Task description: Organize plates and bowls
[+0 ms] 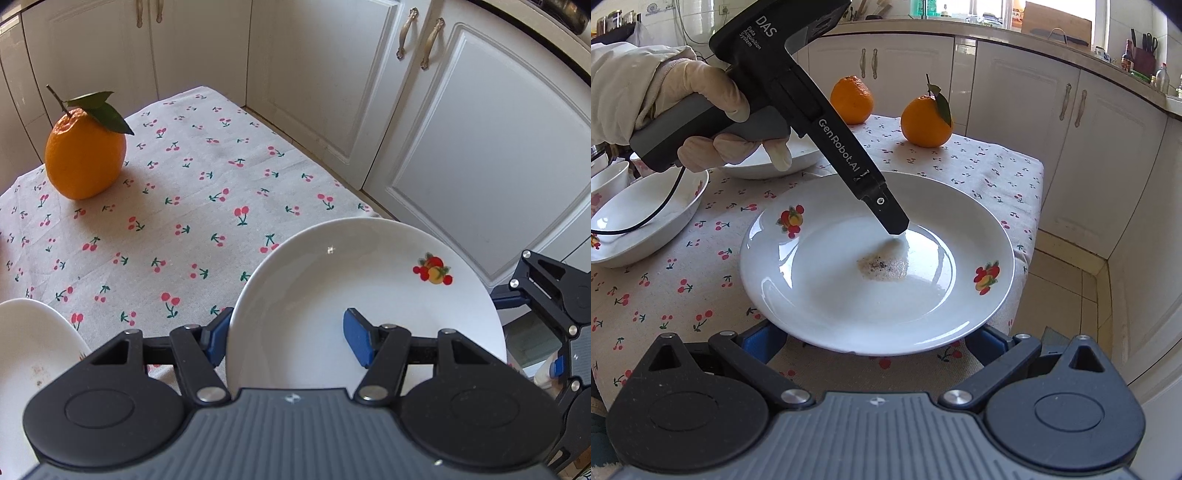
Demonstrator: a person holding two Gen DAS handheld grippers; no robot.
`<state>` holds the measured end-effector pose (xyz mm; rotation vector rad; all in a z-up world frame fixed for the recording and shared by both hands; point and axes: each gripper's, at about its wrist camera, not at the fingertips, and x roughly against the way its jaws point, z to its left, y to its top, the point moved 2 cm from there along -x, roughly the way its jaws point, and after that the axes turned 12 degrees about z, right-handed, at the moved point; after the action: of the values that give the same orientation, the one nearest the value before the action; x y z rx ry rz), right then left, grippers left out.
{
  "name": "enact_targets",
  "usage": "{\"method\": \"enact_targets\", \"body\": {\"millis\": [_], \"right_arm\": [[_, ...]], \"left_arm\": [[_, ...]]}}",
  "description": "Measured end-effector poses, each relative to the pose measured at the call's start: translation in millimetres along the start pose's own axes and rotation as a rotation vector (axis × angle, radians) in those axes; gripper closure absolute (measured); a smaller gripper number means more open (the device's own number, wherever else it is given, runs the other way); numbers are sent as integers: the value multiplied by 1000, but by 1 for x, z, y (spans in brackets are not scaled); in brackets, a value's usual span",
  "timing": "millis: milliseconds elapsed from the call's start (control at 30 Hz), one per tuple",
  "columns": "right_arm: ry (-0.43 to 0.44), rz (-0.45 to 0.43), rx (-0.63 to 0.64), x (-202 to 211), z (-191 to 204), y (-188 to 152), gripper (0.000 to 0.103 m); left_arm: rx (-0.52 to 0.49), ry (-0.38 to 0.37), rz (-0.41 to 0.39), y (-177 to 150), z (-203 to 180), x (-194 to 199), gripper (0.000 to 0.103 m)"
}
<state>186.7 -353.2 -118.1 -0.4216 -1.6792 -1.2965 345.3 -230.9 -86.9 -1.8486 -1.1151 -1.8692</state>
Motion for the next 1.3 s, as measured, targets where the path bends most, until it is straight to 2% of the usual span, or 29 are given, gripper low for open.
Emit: {"method": "enact_targets", "body": {"millis": [233, 500, 667, 900, 1033, 1167, 1300], "right_arm": [[-6, -4, -10, 6, 1, -1, 0], [-100, -18, -8, 41, 27, -6, 0], [-101, -92, -9, 69, 53, -7, 0], [-79, -166, -17, 84, 89, -11, 0], [-65, -167, -2, 83, 102, -15, 0], [-58, -160, 6, 80, 110, -17, 0], [-46, -155, 9, 78, 115, -16, 0]], "left_arm": [[-15, 32, -18, -2, -3, 6, 34], [-9, 103, -101, -28, -15, 58, 25], [-1, 158, -176, -61, -31, 100, 21], [17, 224, -230, -119, -55, 134, 19], [64, 214, -234, -152, -61, 142, 18], [102, 270, -250, -185, -64, 139, 18], [154, 283, -263, -216, -63, 133, 18]]}}
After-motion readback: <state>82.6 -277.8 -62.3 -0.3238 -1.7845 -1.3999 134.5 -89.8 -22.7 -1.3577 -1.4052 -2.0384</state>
